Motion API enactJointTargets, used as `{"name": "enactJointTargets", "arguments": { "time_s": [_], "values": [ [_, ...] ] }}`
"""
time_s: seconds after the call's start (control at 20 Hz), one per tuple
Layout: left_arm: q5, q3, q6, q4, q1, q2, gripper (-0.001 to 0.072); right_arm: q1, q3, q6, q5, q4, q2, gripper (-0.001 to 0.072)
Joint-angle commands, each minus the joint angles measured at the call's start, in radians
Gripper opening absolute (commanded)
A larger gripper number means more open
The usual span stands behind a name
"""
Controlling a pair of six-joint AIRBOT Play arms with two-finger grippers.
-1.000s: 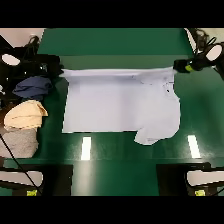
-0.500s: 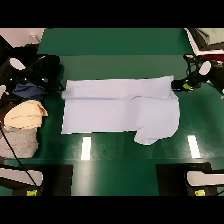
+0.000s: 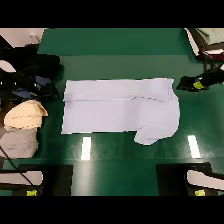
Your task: Fold the shirts.
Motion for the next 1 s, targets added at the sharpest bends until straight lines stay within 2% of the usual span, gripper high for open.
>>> {"name": "enactJointTargets", "arguments": {
  "time_s": [0.0,0.25,0.75,0.8,0.85,0.9,0.95],
  "values": [
    [0.03,-0.247,-0.01,-0.001,0.013,0.136,0.0499,-0.031,0.0,-0.032,0.034,0.029,0.074,0.0388],
    [0.087,-0.549,-0.01,0.0,0.013,0.256,0.0499,-0.029,0.0,-0.045,0.031,0.029,0.121,0.0388],
    [0.158,-0.588,-0.013,-0.073,0.012,0.256,0.0495,-0.031,-0.03,-0.044,0.117,0.029,0.134,0.0387],
    [0.158,-0.587,-0.01,-0.079,0.012,0.256,0.0353,-0.037,-0.072,-0.044,0.116,0.029,0.151,0.0387],
    [0.167,-0.587,-0.008,-0.083,0.012,0.256,0.0109,-0.045,-0.12,-0.044,0.116,0.029,0.171,0.0387],
    [0.18,-0.586,-0.006,-0.095,0.013,0.256,0.0029,-0.058,-0.18,-0.043,0.117,0.029,0.197,0.0387],
    [0.19,-0.585,-0.005,-0.114,0.013,0.256,0.0022,-0.077,-0.241,-0.043,0.119,0.027,0.223,0.0387]
  ]
}}
